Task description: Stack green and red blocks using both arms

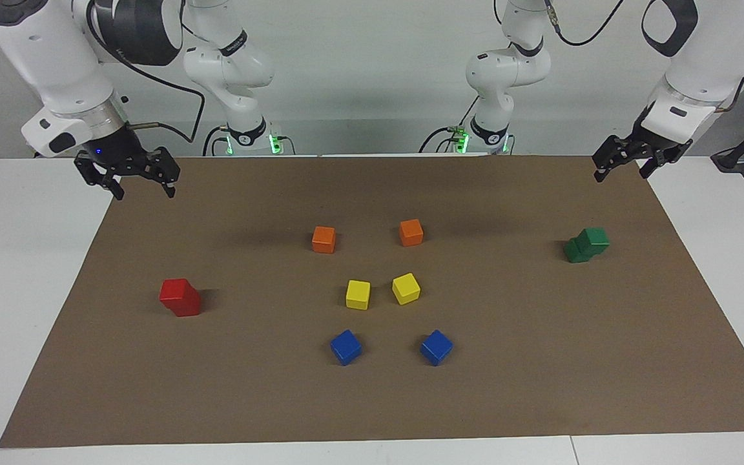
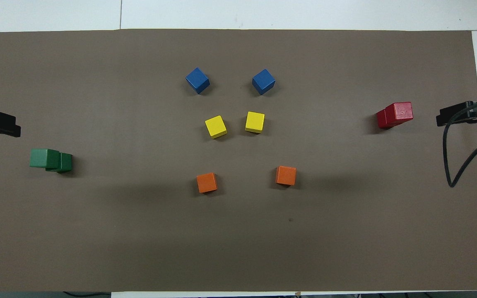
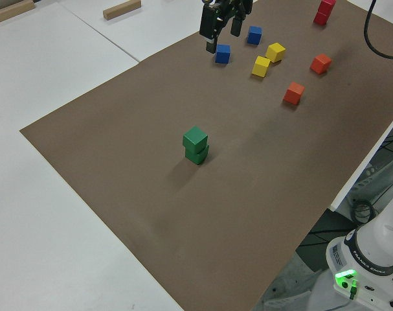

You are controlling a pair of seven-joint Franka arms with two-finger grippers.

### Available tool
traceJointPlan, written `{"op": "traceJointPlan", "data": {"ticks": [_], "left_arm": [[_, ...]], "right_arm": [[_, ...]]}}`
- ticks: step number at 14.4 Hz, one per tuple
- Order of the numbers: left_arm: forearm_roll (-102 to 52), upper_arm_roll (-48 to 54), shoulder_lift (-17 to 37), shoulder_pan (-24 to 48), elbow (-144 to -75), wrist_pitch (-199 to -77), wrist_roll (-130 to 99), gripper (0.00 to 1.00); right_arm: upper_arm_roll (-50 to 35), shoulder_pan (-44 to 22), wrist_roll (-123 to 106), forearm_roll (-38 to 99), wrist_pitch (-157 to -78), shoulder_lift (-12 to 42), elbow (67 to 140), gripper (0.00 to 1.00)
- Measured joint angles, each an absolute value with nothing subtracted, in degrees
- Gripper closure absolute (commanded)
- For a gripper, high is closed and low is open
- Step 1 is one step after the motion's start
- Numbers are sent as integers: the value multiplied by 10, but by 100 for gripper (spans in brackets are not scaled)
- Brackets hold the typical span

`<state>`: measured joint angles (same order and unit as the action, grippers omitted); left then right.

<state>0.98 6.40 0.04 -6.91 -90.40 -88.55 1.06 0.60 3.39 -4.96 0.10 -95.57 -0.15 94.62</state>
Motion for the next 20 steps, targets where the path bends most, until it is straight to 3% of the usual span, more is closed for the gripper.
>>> {"op": "traceJointPlan", "data": {"ticks": [20], "left_arm": [[4, 59, 2, -65, -904, -892, 10, 0]], "right_arm": [[15, 23, -50, 1, -955, -2, 946, 0]]}}
